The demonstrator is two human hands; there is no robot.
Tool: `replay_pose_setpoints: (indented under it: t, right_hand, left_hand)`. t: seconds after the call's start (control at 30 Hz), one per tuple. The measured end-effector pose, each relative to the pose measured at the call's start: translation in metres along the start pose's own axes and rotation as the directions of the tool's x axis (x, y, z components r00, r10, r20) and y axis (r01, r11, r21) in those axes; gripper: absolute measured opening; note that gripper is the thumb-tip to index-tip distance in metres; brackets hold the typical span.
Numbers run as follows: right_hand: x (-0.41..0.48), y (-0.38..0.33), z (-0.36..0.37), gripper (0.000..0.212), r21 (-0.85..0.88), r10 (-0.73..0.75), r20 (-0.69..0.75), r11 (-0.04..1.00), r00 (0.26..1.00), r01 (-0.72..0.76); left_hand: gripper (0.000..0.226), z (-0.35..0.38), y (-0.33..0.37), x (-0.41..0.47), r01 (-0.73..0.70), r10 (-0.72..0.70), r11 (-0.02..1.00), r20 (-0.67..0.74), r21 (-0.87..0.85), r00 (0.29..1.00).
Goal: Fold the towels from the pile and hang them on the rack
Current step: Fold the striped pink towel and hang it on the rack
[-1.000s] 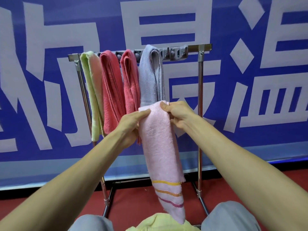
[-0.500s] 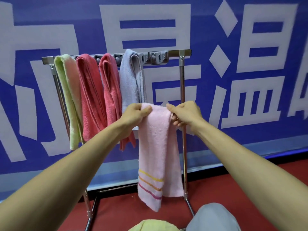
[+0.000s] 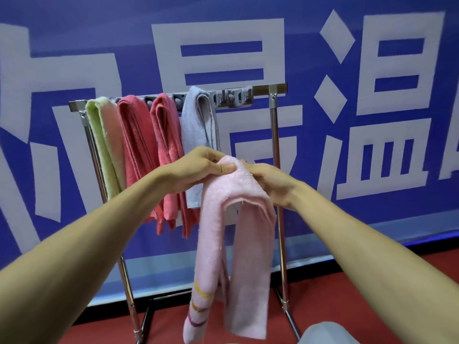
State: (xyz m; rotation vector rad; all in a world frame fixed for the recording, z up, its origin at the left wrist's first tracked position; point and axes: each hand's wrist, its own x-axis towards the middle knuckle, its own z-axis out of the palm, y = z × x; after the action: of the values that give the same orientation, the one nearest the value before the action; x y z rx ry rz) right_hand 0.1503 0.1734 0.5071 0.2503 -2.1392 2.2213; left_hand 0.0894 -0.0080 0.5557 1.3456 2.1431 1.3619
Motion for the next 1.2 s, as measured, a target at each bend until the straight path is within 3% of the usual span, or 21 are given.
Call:
replay_pose_setpoints:
  t: [0.07,0.23,0.33,0.43,0.53,0.7,0.9,1.1,1.2]
  right_hand:
    - [-0.004,-0.002,-0.01,0.034,0.119,-0.017,0.069,0.993,0.997,0.009]
    - [-0.008,-0.015,-0.018,0.044,0.23,-0.156,0.159,0.966,0.975,0.117]
    - [0.0,-0.025,-0.022,0.047,0.195,-0.245,0.065,0.954,0.967,0.228]
    - [0.007,-0.04,-0.03,0.023,0.116,-0.324,-0.1,0.935,0.941,0.334]
    - [0.017,-0.055,-0.04,0.012,0.123,-0.352,-0.181,0.918,0.919,0.376]
    - [0.04,-0.071,-0.056,0.019,0.157,-0.293,-0.308,0.923,0.905,0.352]
    - [0.084,-0.091,-0.075,0.014,0.294,-0.182,-0.474,0.889,0.862,0.35]
    - [0.129,-0.129,-0.079,0.006,0.213,-0.17,-0.55,0.918,0.818,0.334]
    - [0.147,-0.148,-0.073,0.013,0.191,-0.163,-0.556,0.93,0.815,0.315]
  left_hand:
    - [0.035,-0.005,0.0,0.003,-0.006,0.006,0.999,-0.015,-0.05,1.0]
    - [0.019,-0.006,0.002,0.015,-0.046,0.034,0.98,-0.063,-0.193,0.997]
    - [0.015,0.001,-0.002,0.024,-0.063,0.047,0.958,-0.064,-0.28,0.997]
    - [0.031,0.01,-0.015,0.037,-0.05,0.034,0.931,-0.051,-0.361,0.998]
    - [0.03,0.019,-0.029,0.051,-0.05,0.049,0.9,-0.012,-0.433,0.999]
    - [0.041,0.023,-0.036,0.081,-0.095,0.068,0.893,-0.079,-0.44,0.995]
    - [0.031,0.01,-0.02,0.129,-0.217,0.102,0.831,-0.242,-0.512,0.965]
    - [0.031,-0.025,0.006,0.172,-0.285,0.078,0.825,-0.401,-0.488,0.913]
    - [0.02,-0.04,0.022,0.183,-0.35,0.073,0.799,-0.5,-0.489,0.863]
